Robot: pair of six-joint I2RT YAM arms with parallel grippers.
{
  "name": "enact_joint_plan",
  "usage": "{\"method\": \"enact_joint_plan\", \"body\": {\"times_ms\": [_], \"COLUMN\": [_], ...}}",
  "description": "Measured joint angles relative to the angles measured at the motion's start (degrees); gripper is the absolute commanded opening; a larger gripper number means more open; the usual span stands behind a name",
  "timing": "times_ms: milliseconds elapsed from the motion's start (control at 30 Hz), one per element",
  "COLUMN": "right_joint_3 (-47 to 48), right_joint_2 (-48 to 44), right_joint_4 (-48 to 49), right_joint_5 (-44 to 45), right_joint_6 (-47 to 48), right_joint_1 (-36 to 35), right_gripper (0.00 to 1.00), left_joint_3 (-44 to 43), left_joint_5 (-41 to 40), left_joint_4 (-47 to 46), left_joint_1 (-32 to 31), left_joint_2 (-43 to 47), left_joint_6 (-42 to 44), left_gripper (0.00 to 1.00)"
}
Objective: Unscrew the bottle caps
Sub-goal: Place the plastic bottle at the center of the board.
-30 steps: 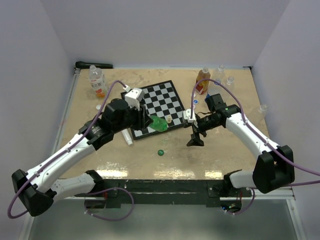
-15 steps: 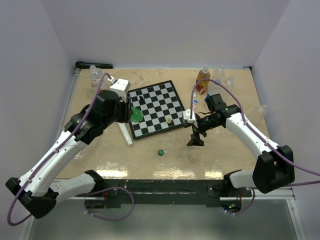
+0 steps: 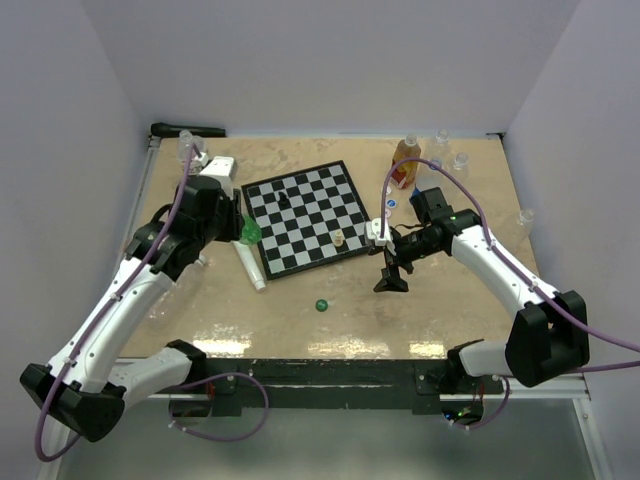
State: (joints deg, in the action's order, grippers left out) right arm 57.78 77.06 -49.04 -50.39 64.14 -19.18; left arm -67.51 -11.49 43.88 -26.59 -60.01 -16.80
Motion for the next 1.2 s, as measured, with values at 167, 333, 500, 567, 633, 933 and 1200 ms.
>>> {"method": "enact_joint_plan", "body": {"times_ms": [167,333,500,567,633,933,1200], "right_joint_3": [0.00,0.00,0.00,0.00,0.00,0.00,0.00], "right_joint_2": [0.00,-0.04,-0.70,-0.90,-1.05,-1.07,-1.07], "right_joint_4": [0.17,0.17,0.17,0.17,0.20,0.20,0.20], "right_joint_5": [0.02,0.11,0.15,0.17,0.17,0.15,0.15], "right_joint_6": [0.00,0.00,0.02,0.00,0.02,0.04,0.07], "right_joint_1": [0.00,0.00,0.00,0.00,0.00,0.00,0.00], "right_gripper": [0.98,0.98,0.98,0.98,0.98,0.98,0.98], "left_joint_3": [2.58,3.67,3.67,3.67,3.67,3.67,3.32], "left_joint_5": [2.27,4.20,4.04,3.32,2.69,3.85,4.57], "left_joint_4": [-1.42,-2.54,-4.09,-4.22,-4.55,-9.97,-12.81], "left_joint_1": [4.50,7.80,9.73,10.10,10.67,22.67,25.05], "left_joint_2": [0.15,-0.09,-1.29,-2.14,-3.04,-8.83,-15.45], "left_joint_6": [0.07,0.13,0.66,1.22,1.66,3.02,4.44], "left_gripper": [0.00,0.00,0.00,0.00,0.00,0.00,0.00]}}
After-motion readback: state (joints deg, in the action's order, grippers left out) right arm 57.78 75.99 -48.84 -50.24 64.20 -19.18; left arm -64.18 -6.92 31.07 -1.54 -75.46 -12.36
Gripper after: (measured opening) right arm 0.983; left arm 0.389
